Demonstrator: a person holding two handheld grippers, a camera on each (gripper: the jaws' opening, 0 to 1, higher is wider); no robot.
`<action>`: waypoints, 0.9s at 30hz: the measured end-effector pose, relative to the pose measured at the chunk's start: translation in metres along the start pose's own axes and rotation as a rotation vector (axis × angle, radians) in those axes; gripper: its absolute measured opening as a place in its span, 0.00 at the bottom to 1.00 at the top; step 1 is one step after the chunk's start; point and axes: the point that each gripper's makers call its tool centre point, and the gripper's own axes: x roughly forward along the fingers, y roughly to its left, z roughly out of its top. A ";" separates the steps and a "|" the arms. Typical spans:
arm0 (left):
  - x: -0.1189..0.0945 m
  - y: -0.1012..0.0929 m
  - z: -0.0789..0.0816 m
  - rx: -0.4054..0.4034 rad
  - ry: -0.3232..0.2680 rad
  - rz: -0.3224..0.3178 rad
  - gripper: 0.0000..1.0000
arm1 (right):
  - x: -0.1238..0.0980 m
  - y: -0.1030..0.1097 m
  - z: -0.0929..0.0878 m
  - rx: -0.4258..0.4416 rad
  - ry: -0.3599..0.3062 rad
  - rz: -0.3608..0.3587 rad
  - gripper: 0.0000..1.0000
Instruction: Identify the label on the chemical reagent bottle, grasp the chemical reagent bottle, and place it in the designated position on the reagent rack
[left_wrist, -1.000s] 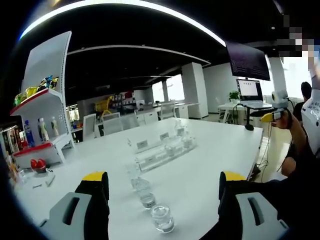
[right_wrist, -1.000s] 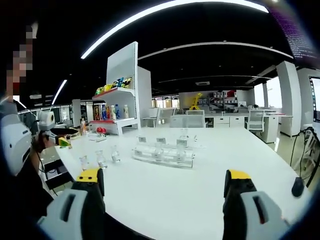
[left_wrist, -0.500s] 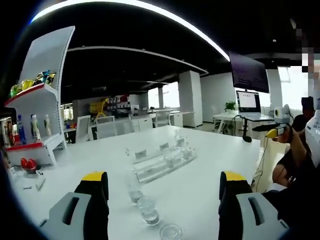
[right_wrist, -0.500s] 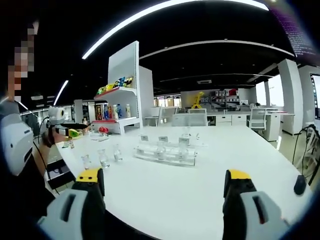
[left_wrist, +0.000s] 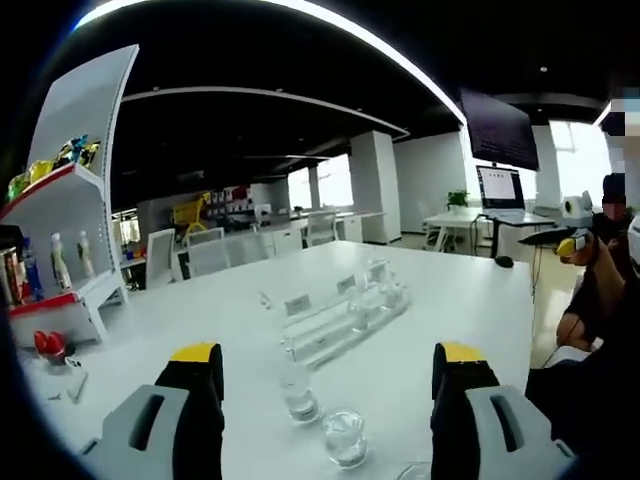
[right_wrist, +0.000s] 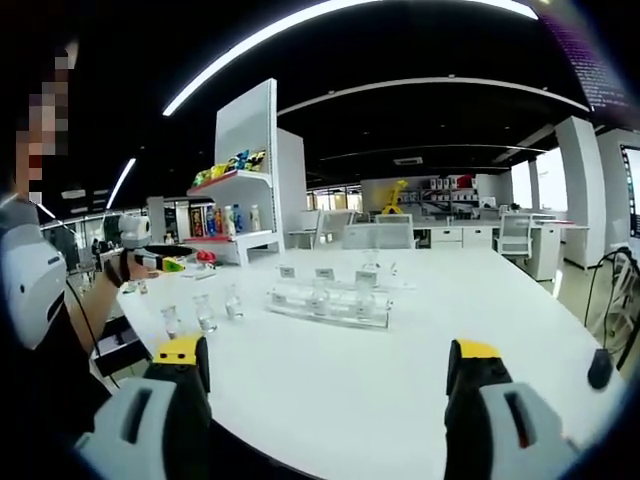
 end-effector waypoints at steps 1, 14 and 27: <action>0.005 0.005 -0.001 0.004 -0.002 -0.003 0.85 | 0.000 0.000 0.000 -0.001 0.000 0.000 0.95; 0.062 0.046 -0.040 0.080 -0.061 -0.108 0.83 | 0.000 -0.006 0.000 0.009 0.003 -0.012 0.95; 0.097 0.049 -0.088 0.102 -0.064 -0.260 0.75 | -0.001 -0.010 -0.003 0.026 0.010 -0.025 0.94</action>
